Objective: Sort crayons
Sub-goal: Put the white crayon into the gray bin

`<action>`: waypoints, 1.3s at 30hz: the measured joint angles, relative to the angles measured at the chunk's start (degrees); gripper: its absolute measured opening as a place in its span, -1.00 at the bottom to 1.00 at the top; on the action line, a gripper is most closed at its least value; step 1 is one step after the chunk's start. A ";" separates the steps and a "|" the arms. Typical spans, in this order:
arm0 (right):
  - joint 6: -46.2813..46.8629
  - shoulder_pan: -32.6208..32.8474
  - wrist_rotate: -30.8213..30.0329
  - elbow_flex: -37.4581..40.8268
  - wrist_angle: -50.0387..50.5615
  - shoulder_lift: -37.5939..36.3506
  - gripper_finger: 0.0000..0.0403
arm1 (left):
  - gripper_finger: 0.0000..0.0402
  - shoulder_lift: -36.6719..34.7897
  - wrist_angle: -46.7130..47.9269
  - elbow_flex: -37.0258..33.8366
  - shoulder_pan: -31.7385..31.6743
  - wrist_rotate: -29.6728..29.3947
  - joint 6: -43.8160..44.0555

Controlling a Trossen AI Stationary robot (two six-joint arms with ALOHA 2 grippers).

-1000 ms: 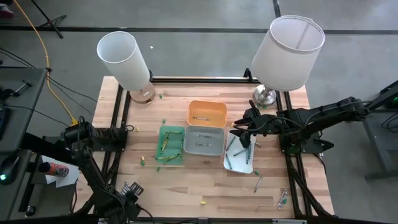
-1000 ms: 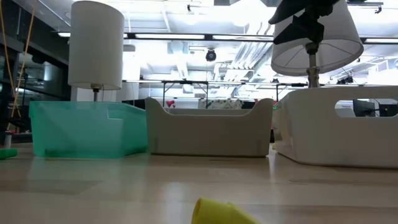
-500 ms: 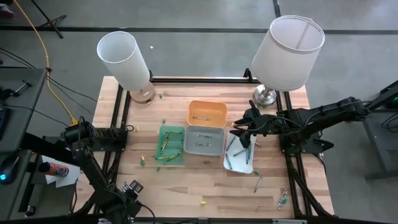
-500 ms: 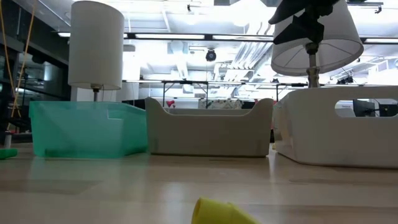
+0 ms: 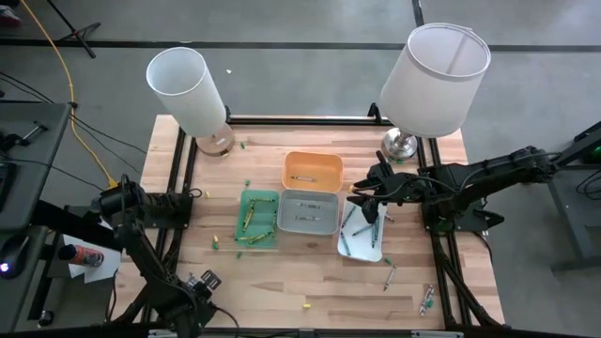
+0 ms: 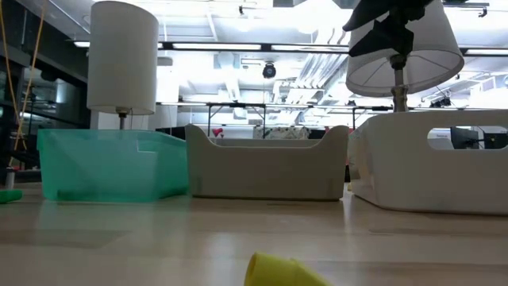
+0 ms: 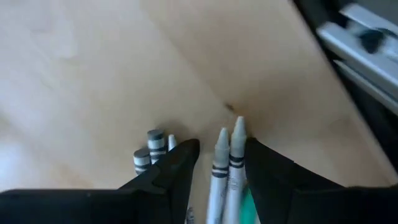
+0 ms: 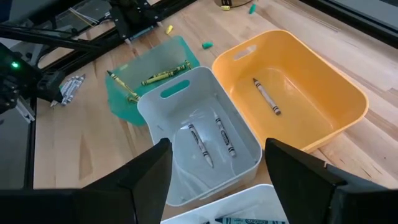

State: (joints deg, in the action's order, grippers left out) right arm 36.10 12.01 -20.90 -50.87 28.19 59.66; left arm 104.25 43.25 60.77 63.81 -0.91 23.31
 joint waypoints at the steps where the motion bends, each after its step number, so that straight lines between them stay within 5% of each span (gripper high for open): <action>1: 0.00 0.00 -0.01 0.00 0.01 0.00 0.24 | -0.35 0.00 0.24 -0.02 -0.67 -0.20 -0.73; 15: -0.53 0.00 0.01 0.00 0.30 0.00 0.24 | -0.35 -0.84 4.64 0.23 -7.41 -2.72 -4.26; 20: -1.47 0.00 0.02 0.00 0.30 0.00 0.24 | -0.35 -5.05 6.24 0.74 -7.63 -1.73 9.18; 25: -2.10 0.00 0.01 0.00 0.30 0.01 0.24 | -0.35 -10.33 6.39 0.79 -4.62 -5.27 32.00; 32: -4.03 0.00 -0.31 0.00 0.30 0.01 0.24 | -0.35 -9.85 6.95 0.72 0.81 -5.53 57.35; 39: -5.07 -0.16 -1.49 0.00 0.27 0.01 0.24 | -0.35 -7.34 12.27 0.02 0.17 -3.54 64.04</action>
State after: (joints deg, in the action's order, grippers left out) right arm 31.03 11.85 -22.38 -50.87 28.47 59.67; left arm 96.91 55.52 60.79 63.98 -4.45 87.35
